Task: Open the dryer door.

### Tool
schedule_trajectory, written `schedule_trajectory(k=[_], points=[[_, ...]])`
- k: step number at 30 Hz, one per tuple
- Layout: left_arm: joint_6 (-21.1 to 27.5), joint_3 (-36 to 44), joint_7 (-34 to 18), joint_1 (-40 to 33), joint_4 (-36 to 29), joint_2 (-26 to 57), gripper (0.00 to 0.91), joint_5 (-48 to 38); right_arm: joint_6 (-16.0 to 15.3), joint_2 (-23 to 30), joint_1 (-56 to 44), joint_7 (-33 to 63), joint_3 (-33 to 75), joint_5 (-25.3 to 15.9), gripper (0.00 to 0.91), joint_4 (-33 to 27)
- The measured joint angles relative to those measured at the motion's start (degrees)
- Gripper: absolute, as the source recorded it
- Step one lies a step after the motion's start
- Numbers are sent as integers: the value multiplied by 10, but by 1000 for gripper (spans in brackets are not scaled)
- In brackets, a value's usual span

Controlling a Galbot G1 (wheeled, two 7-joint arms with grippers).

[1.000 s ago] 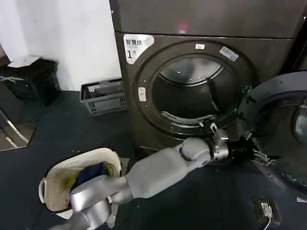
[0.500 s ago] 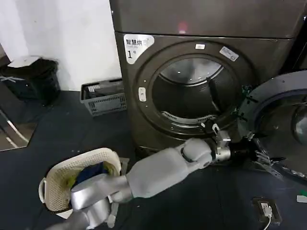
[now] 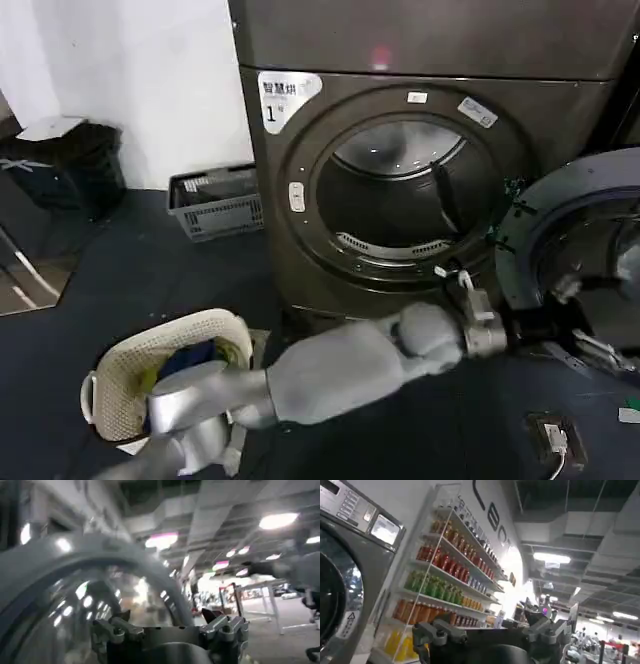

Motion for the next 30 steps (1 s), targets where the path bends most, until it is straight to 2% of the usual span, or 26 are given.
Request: schedule_trajectory(k=[4, 7, 13, 18, 25, 30], points=[[-38, 23, -16, 9, -29, 11, 907, 24, -1, -4, 2, -1, 2, -14, 907, 0], [-61, 45, -36, 14, -55, 74, 907, 43, -1, -6, 1, -2, 7, -20, 907, 1], [-51, 77, -56, 6, -127, 202, 907, 49, -7, -9, 0, -5, 18, -36, 907, 9], [-18, 94, -61, -14, -188, 299, 907, 60, -13, -8, 0, -7, 25, -54, 907, 15], [79, 109, -33, -56, -256, 449, 907, 46, -15, -12, 6, -8, 24, -62, 907, 8], [123, 125, -17, -84, -287, 544, 907, 58, -16, -20, 11, -13, 24, -71, 907, 3]])
